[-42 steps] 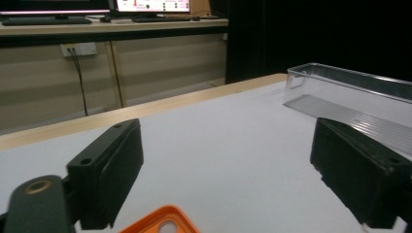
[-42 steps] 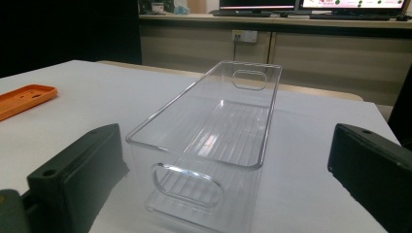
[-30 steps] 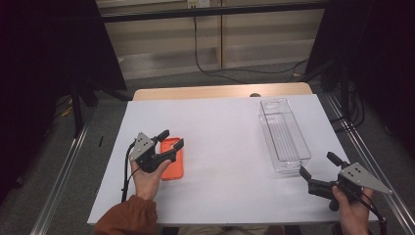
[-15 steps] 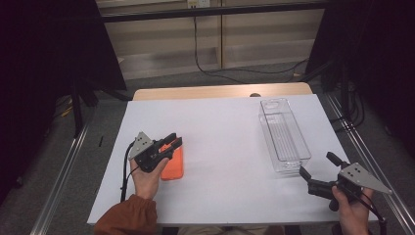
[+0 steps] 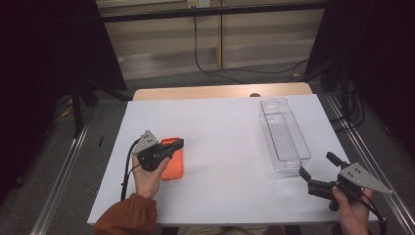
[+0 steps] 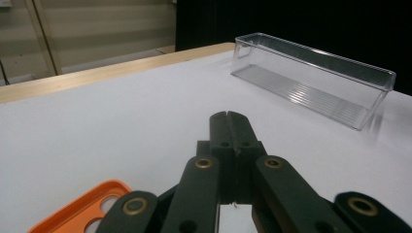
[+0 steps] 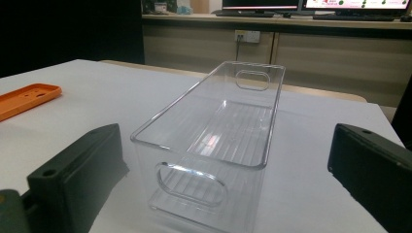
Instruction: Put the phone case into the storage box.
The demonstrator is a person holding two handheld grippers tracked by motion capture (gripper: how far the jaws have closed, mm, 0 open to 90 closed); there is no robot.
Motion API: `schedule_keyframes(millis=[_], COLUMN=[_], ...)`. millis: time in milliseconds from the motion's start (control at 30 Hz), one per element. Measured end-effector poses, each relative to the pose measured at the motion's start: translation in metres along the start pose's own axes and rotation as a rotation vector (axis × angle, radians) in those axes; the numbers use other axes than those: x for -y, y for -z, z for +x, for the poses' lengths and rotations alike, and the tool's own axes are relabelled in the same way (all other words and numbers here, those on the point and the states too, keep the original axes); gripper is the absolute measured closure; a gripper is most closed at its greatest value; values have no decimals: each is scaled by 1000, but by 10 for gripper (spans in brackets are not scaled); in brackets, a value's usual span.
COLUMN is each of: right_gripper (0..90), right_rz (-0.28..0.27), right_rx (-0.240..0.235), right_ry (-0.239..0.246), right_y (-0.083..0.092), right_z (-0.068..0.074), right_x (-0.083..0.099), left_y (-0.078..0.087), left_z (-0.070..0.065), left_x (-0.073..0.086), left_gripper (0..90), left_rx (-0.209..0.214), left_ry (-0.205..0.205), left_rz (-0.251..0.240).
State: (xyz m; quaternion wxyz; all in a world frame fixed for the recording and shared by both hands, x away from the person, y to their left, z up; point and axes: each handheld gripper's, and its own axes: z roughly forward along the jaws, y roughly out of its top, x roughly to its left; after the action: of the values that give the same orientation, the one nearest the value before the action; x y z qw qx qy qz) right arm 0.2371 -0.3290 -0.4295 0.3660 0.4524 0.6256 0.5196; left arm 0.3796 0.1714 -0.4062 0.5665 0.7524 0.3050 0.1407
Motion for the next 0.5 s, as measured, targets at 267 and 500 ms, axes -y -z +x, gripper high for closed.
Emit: schedule_keyframes(millis=[267,500], right_gripper=[0,0], right_rz=[2,6], right_rx=[1,5], right_ry=[-3,-3], right_y=[-1,-1], right_z=[0,0], right_x=[0,0], left_y=[-15,-14], left_z=[8,15], left_x=[-3,-3], left_gripper=[900,900], left_rx=[22,24], left_ry=[18,60], left_rz=[120,176])
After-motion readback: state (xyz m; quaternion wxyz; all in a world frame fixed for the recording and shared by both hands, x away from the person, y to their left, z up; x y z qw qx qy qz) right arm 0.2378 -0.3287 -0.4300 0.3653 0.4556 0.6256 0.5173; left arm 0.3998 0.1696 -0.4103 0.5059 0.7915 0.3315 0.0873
